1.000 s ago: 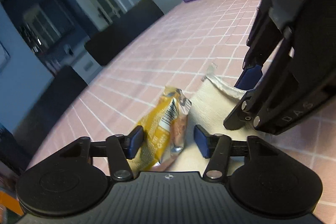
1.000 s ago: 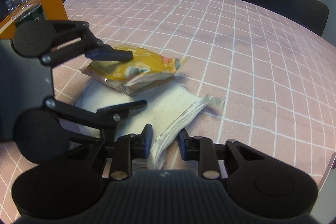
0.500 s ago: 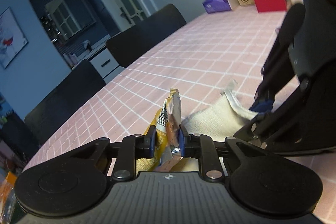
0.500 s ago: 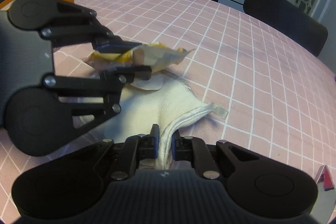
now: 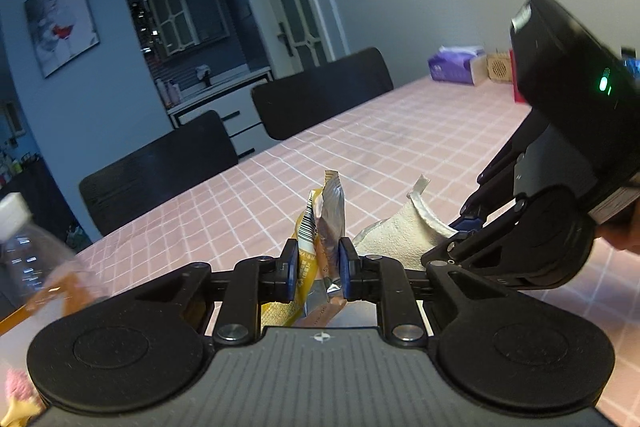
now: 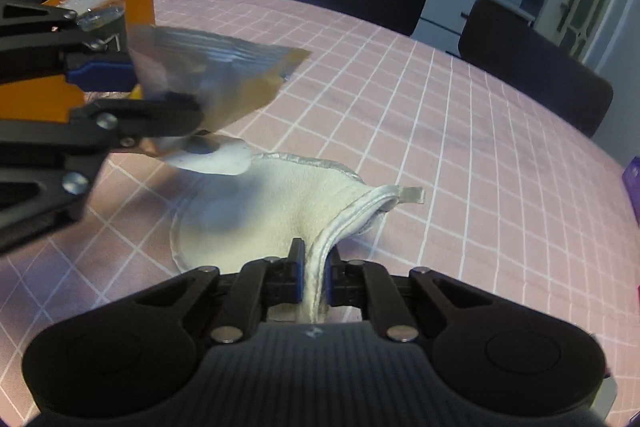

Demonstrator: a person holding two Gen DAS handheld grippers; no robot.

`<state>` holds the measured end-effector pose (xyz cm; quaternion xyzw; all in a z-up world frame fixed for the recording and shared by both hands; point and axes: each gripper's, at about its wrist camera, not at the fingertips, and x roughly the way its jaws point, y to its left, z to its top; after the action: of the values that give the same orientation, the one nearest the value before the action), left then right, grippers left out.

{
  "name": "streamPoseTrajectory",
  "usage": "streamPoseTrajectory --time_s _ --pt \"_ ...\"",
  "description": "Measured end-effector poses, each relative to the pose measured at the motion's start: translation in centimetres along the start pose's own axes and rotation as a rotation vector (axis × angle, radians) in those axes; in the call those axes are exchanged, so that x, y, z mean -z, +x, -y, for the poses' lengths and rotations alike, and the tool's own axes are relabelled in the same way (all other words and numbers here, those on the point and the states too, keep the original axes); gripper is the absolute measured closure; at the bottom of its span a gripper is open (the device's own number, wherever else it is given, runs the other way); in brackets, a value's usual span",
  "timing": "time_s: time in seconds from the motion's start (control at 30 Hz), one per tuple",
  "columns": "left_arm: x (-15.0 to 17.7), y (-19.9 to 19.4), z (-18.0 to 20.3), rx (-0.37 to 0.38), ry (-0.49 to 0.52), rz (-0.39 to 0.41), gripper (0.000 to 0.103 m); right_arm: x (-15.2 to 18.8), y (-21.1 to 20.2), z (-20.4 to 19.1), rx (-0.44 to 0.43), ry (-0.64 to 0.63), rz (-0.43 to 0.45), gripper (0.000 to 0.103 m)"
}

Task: Organize soft objects
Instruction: 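Lift and carry the packet with the left tool while the right tool carries the pad over the box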

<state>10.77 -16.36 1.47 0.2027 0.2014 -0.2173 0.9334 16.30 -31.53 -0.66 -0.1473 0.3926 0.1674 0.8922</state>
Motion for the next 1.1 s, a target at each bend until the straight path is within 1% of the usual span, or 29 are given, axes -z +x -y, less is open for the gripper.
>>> streamPoseTrajectory --time_s 0.13,0.33,0.47,0.7,0.87,0.97,1.1 --pt "-0.4 -2.8 -1.0 -0.006 -0.045 0.011 0.081 -0.6 -1.6 -0.5 -0.003 -0.014 0.044 0.096" --pt "-0.5 -6.0 -3.3 0.024 -0.134 -0.039 0.081 -1.3 -3.7 -2.0 -0.017 -0.054 0.108 0.096" --pt "-0.5 -8.3 -4.6 0.020 -0.135 -0.049 0.081 -2.1 -5.8 -3.1 -0.019 -0.084 0.156 0.096" --pt "-0.3 -12.0 -6.1 0.016 -0.138 -0.011 0.081 -2.8 -10.5 -5.1 -0.027 -0.137 0.253 0.096" --pt "0.2 -14.0 -7.4 -0.023 -0.141 0.004 0.081 -3.3 -13.1 -7.6 -0.041 -0.198 0.309 0.096" --pt "0.5 -15.0 -8.4 -0.058 -0.144 0.017 0.081 -4.0 -14.2 -9.4 -0.063 -0.239 0.333 0.096" --pt "0.9 -15.8 -10.1 -0.103 -0.164 0.013 0.081 -5.1 -15.6 -12.1 -0.098 -0.300 0.361 0.096"
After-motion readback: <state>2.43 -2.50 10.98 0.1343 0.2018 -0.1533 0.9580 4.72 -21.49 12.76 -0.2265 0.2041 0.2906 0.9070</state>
